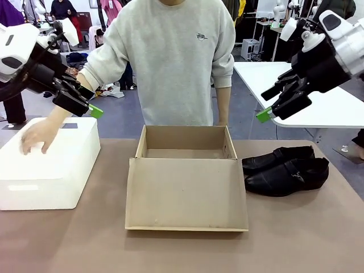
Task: Pack the shoes into the box.
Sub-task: Place one shoe of the Shoes into the Shoes Box.
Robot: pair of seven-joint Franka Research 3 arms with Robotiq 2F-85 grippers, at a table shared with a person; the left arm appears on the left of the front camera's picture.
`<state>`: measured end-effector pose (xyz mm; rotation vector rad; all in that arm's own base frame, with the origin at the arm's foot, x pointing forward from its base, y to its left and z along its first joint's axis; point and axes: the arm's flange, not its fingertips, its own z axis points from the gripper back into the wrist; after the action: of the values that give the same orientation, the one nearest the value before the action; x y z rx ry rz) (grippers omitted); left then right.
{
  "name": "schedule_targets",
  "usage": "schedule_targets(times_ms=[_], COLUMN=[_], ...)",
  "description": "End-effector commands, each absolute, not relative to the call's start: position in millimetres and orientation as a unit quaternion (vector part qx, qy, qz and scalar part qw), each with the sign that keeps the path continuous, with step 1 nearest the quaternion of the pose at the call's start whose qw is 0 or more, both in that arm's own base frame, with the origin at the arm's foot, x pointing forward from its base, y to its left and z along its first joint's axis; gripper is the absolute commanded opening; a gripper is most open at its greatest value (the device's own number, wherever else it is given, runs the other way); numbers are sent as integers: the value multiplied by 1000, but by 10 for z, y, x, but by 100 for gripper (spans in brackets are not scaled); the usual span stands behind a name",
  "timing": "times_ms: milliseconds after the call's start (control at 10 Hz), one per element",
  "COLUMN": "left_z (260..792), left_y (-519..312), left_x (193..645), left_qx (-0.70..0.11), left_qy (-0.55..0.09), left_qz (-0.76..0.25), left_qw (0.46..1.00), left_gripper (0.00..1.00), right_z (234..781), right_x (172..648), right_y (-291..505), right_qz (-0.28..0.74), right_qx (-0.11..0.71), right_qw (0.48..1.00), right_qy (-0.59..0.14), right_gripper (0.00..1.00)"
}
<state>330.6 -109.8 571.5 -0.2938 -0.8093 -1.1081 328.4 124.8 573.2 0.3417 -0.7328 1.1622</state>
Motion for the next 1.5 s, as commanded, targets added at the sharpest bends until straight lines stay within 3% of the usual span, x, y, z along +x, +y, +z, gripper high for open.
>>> schedule_targets(times_ms=[0, 500, 700, 1400], left_z=[5717, 5717, 5717, 5717], left_y=[-1096, -1096, -1096, -1096], left_x=[3311, 3311, 3311, 3311], left_qx=[-138, -138, -138, -138], left_qy=[-372, -372, -372, -372], left_qz=[-510, -510, -510, -510], left_qw=[763, 763, 763, 763], left_gripper=[100, 100, 100, 100], right_z=[5933, 6139, 6107, 5566], right_x=[3497, 4013, 4260, 5073], right_y=[1133, 678, 497, -97], right_qz=[568, 636, 618, 609], right_qx=[116, 5, -48, -18], right_qw=[756, 739, 759, 784], right_qy=[-303, -222, -199, -117], right_gripper=[100, 100, 100, 100])
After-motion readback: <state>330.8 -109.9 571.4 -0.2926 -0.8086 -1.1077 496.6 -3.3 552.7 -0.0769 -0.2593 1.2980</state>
